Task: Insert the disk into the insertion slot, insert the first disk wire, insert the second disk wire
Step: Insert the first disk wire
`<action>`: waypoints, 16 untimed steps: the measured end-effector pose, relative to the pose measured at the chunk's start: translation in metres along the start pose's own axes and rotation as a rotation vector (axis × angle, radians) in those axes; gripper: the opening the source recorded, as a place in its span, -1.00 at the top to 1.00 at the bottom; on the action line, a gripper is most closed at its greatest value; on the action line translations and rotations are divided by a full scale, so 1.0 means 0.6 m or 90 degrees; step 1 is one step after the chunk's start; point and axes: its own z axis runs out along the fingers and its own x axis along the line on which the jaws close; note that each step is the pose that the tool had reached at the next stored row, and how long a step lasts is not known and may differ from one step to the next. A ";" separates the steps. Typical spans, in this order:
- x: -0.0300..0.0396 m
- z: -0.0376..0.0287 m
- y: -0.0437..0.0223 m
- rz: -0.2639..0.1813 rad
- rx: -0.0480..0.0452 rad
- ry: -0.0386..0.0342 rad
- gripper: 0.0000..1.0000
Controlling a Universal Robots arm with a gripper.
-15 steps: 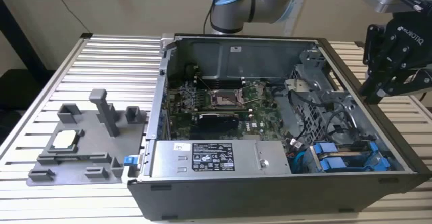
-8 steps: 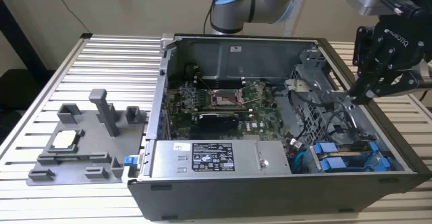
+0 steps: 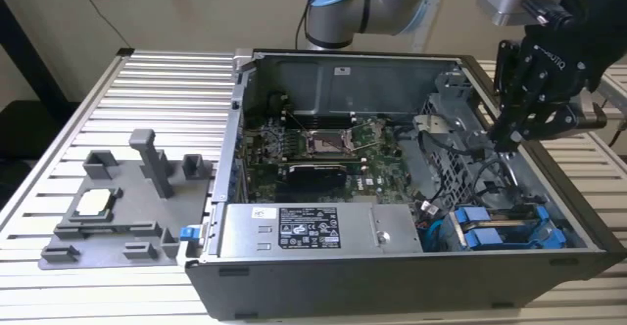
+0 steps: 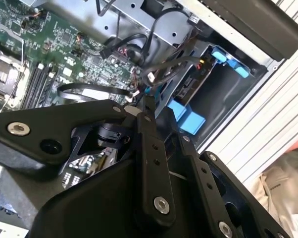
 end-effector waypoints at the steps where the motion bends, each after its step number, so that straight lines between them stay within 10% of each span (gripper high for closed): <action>1: -0.001 0.001 0.003 0.000 0.0000 0.0000 0.47; 16: -0.006 0.012 0.041 -0.004 0.0017 0.0068 0.47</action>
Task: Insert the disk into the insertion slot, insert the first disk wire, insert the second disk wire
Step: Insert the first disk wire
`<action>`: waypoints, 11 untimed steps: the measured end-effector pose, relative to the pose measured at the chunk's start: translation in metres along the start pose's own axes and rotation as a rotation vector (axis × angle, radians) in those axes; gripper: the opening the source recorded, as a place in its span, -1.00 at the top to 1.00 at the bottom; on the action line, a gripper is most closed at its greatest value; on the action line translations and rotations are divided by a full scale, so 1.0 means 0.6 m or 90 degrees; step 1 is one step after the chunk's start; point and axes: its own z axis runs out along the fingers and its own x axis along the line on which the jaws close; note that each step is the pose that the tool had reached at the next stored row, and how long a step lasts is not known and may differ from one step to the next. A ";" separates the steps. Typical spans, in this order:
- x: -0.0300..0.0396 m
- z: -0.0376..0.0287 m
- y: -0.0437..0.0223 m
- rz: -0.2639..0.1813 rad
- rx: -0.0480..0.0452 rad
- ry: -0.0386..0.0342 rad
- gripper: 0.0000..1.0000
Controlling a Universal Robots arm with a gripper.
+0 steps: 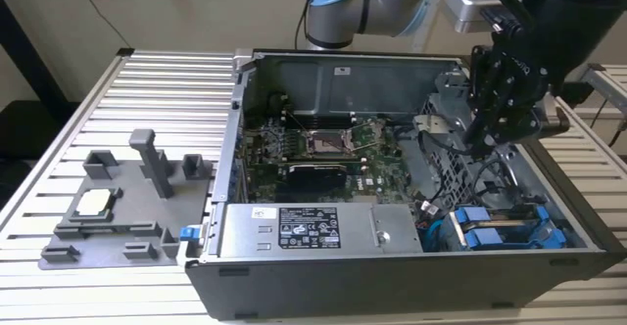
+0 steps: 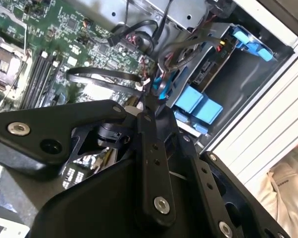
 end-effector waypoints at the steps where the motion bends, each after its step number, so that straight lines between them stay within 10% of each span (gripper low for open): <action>1: 0.000 0.001 0.002 -0.002 0.0010 0.0019 0.47; 11: 0.000 0.008 0.011 -0.027 0.0188 0.0223 0.47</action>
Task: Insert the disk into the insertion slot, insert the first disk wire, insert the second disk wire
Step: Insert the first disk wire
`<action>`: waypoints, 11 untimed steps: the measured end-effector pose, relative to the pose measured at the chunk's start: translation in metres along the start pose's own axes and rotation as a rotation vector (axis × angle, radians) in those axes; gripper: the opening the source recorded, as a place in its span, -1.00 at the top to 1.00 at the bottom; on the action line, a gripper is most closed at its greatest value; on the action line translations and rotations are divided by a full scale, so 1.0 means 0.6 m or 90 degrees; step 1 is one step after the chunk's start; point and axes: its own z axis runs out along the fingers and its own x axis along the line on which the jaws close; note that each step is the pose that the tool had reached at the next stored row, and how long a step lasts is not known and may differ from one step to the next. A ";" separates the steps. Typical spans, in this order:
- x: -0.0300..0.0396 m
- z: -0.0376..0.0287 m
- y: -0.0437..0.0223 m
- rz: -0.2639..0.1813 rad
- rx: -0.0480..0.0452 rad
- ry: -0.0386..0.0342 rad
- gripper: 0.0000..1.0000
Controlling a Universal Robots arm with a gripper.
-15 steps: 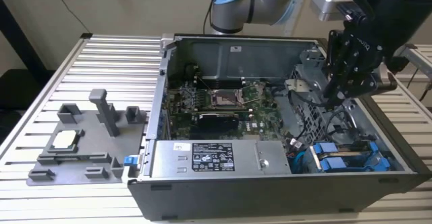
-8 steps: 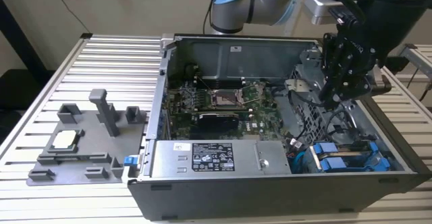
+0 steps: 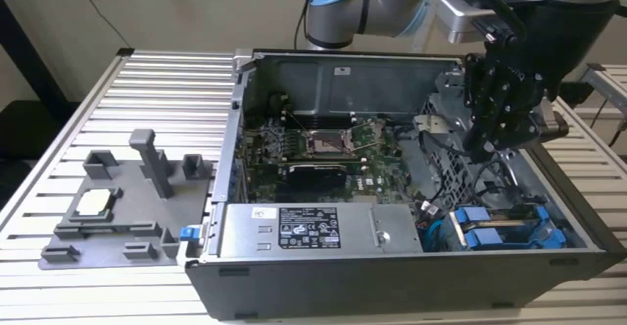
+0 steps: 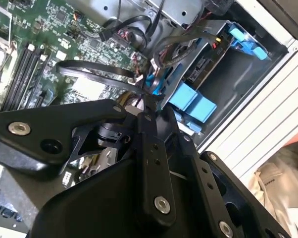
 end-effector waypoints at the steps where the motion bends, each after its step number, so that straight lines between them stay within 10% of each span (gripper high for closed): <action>1: 0.000 0.001 0.002 -0.002 0.0042 0.0002 0.47; 7: -0.001 0.005 0.013 -0.010 0.0194 0.0022 0.47; 11: -0.002 0.006 0.018 -0.017 0.0254 0.0163 0.47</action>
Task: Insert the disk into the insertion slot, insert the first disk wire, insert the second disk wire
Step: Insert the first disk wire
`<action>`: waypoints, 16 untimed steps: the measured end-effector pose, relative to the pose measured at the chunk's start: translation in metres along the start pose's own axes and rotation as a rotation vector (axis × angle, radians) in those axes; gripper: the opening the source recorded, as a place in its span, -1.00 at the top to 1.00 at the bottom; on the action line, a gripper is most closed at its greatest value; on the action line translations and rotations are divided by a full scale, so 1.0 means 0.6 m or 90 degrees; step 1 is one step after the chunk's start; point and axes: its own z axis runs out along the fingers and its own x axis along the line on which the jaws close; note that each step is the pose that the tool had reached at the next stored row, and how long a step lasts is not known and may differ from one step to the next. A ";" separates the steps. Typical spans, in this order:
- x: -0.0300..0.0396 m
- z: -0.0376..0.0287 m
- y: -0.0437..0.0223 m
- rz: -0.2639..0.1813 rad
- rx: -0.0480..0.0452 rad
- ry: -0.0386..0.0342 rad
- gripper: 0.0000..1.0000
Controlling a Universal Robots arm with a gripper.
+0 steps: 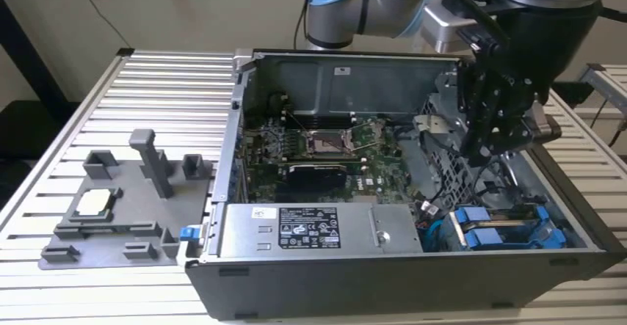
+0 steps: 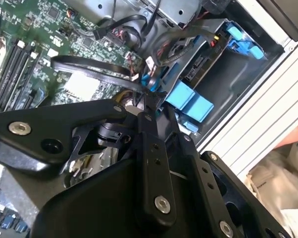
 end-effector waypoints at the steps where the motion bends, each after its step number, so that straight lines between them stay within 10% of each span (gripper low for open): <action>1: 0.000 0.001 0.001 -0.001 0.0035 0.0000 0.47; 7: -0.002 0.003 0.006 -0.012 0.0250 0.0010 0.47; 16: -0.002 0.004 0.010 -0.018 0.0261 0.0135 0.52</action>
